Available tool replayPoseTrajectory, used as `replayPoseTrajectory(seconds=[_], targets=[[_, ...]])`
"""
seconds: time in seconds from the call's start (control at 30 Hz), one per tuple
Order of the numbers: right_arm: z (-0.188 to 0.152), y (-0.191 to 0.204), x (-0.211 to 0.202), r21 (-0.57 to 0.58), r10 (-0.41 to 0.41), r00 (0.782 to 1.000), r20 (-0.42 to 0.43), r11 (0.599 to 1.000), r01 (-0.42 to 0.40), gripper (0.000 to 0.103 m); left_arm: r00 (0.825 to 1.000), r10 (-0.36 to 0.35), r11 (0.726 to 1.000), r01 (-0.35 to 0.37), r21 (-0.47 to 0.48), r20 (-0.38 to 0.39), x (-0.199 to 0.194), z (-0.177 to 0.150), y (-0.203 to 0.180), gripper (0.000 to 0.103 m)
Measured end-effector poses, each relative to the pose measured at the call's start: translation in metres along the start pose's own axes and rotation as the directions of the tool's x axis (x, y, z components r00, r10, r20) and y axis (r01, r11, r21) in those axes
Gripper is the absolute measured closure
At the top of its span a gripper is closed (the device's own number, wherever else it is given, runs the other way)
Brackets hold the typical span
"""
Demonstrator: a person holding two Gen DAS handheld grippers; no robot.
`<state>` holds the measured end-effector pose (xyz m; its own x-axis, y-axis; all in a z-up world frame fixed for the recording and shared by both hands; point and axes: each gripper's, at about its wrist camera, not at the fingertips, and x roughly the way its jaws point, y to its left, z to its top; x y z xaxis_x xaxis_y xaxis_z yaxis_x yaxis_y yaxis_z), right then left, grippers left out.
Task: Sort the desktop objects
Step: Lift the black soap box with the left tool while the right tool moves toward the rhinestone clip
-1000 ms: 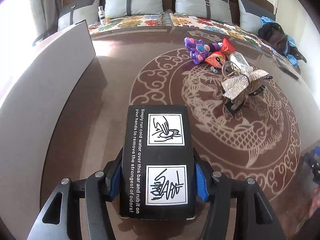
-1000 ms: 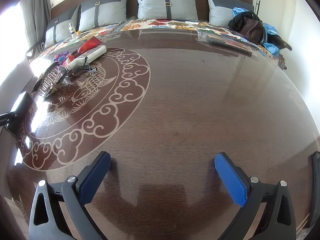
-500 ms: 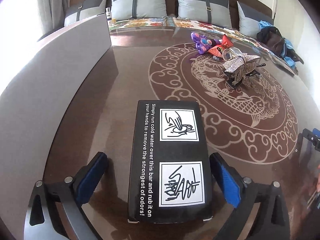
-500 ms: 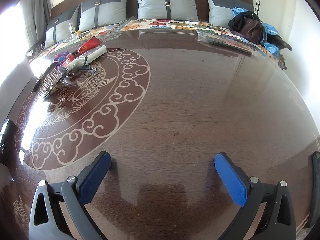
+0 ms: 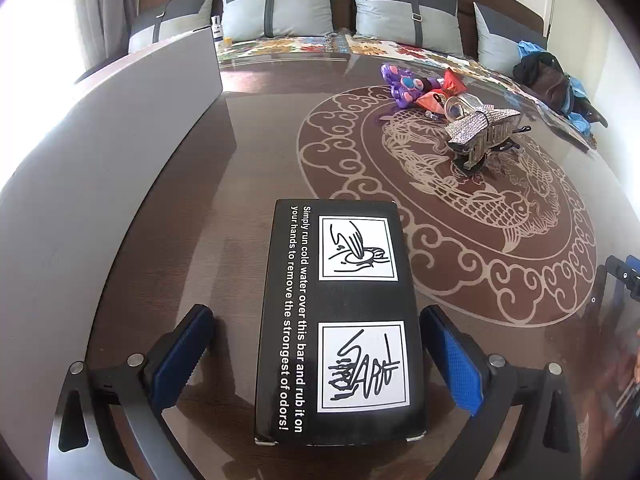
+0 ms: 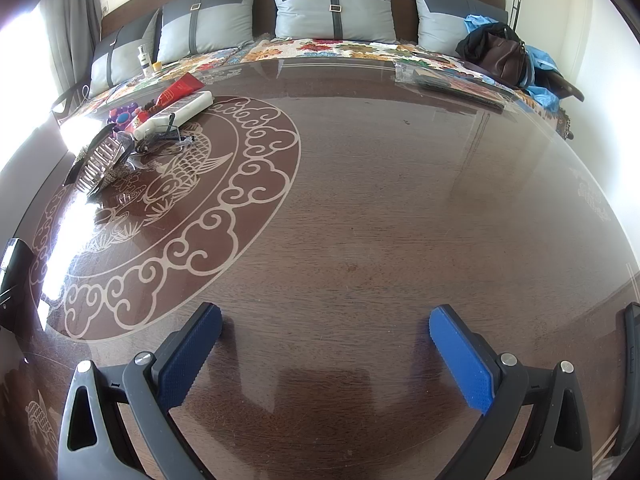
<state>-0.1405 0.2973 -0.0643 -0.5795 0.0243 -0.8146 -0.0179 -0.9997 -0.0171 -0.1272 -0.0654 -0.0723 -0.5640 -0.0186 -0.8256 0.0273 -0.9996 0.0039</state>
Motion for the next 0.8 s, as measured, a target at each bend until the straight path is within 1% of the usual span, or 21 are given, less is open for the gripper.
replayPoseTrajectory(seconds=[0.57, 0.67, 0.7, 0.73, 0.8], targets=[[0.000, 0.000, 0.000, 0.000, 0.000, 1.000, 0.000, 1.000, 0.000, 0.000, 1.000, -0.001, 1.000, 0.001, 0.000, 0.000, -0.001, -0.001, 0.001, 0.000], [-0.005, 0.004, -0.008, 0.026, -0.014, 1.000, 0.002, 1.000, 0.014, 0.000, 1.000, -0.001, 1.000, 0.001, 0.000, 0.000, -0.001, -0.001, 0.001, 0.000], [-0.006, 0.011, -0.015, 0.031, 0.022, 1.000, 0.020, 0.999, -0.023, 0.000, 1.000, -0.001, 1.000, 0.001, 0.001, 0.001, -0.001, -0.001, 0.001, 0.000], [-0.003, 0.021, -0.022, 0.020, 0.077, 0.996, 0.052, 0.997, -0.078, 0.000, 1.000, -0.001, 1.000, 0.001, 0.001, 0.001, -0.001, -0.001, 0.001, 0.000], [0.008, 0.053, -0.035, -0.066, 0.151, 0.982, 0.115, 0.987, -0.144, 0.000, 1.000, -0.001, 1.000, 0.001, 0.001, 0.000, -0.001, -0.001, 0.000, 0.000]])
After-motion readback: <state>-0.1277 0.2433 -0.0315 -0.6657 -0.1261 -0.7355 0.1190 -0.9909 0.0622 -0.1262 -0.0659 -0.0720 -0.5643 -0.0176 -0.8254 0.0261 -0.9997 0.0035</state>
